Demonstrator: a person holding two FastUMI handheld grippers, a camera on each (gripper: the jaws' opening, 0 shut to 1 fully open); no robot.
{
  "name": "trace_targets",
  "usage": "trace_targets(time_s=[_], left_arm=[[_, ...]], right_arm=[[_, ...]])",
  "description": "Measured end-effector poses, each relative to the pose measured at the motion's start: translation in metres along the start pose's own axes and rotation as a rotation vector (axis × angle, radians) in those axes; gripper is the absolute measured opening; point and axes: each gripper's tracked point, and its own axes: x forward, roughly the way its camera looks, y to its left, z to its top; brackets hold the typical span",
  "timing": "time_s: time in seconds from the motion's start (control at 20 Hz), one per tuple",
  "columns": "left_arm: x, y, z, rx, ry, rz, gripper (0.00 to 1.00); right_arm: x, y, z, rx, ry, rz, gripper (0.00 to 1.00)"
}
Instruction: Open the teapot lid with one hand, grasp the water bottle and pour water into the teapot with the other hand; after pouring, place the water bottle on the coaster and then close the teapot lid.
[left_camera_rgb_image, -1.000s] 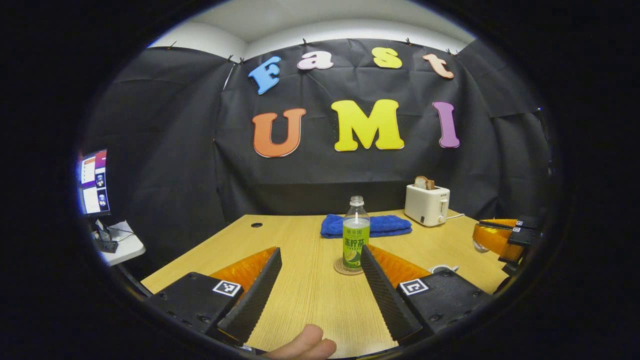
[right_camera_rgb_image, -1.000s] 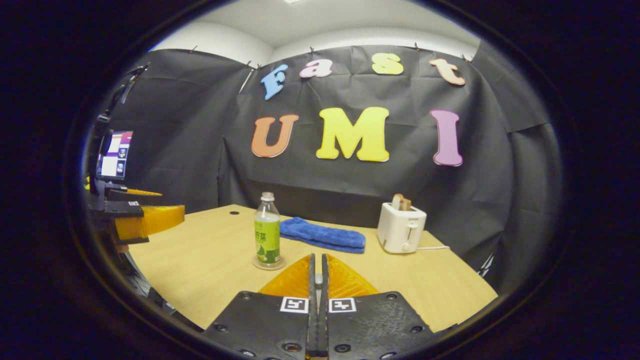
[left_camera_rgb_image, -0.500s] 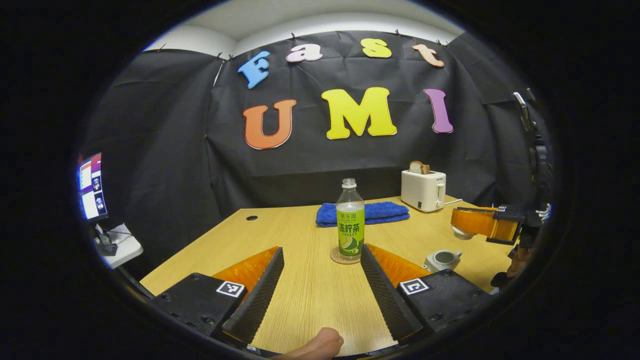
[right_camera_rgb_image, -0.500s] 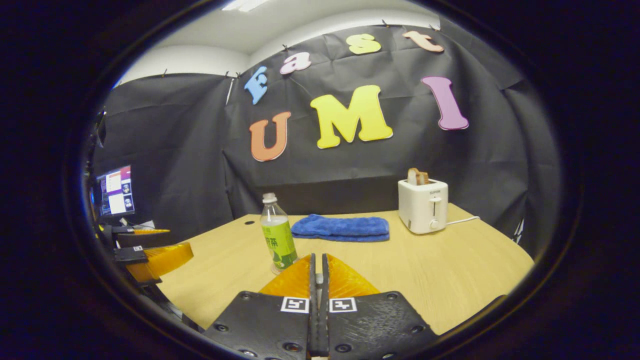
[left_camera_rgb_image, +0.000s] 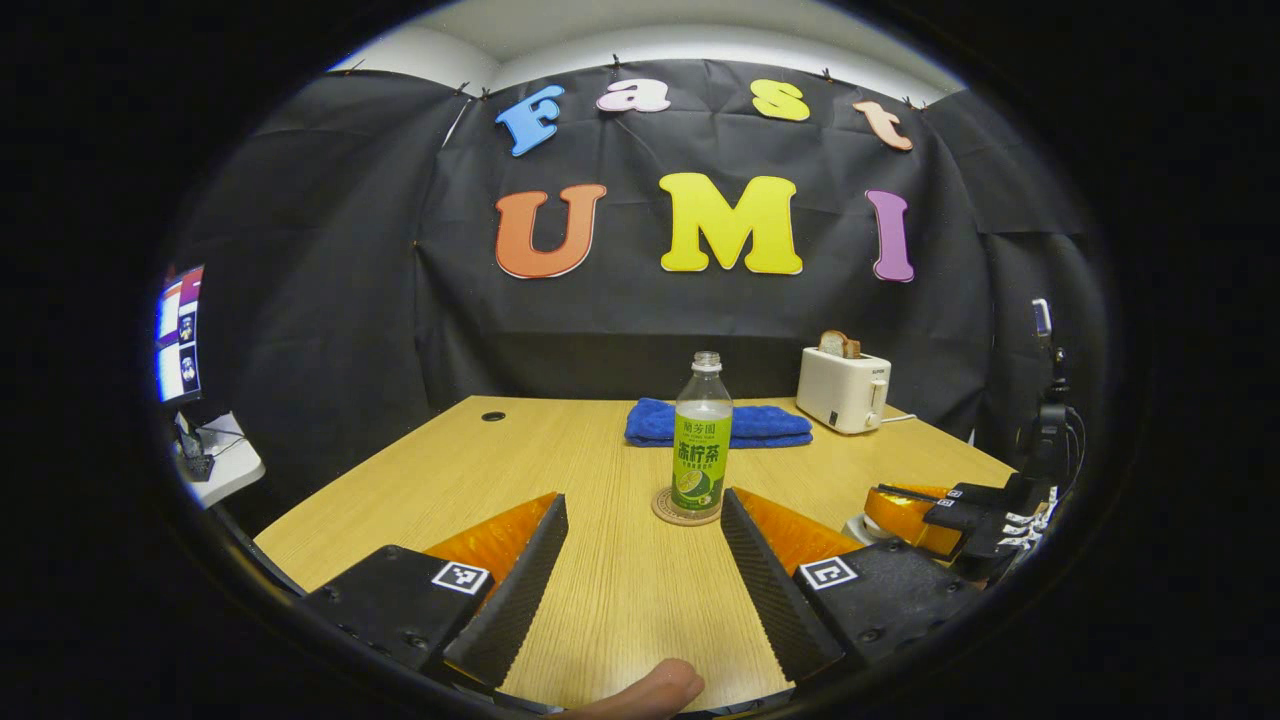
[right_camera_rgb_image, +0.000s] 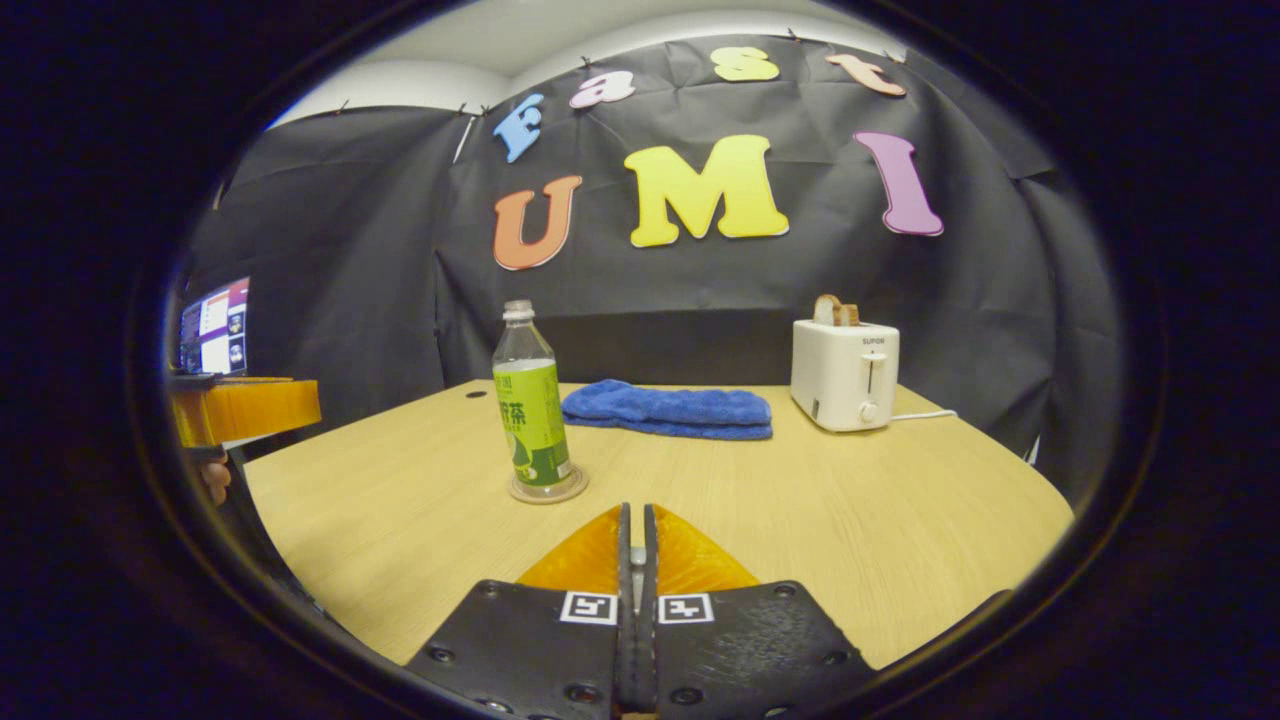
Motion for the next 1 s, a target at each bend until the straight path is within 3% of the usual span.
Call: trace_targets(time_s=[0.65,0.75,0.9,1.0], left_arm=[[0.005,-0.013,-0.007,0.005,0.023,-0.042,0.97],[0.003,-0.012,-0.002,0.004,0.014,-0.038,0.96],[0.000,-0.011,0.001,0.009,0.004,-0.036,0.96],[-0.003,-0.007,0.003,0.019,-0.002,-0.024,0.96]], right_arm=[[0.001,-0.003,-0.004,-0.011,0.011,-0.014,0.02],[-0.004,-0.005,0.003,-0.020,-0.007,-0.030,0.07],[-0.015,-0.002,0.017,-0.045,-0.032,-0.042,0.25],[-0.026,0.001,0.028,-0.059,-0.053,-0.044,0.30]])
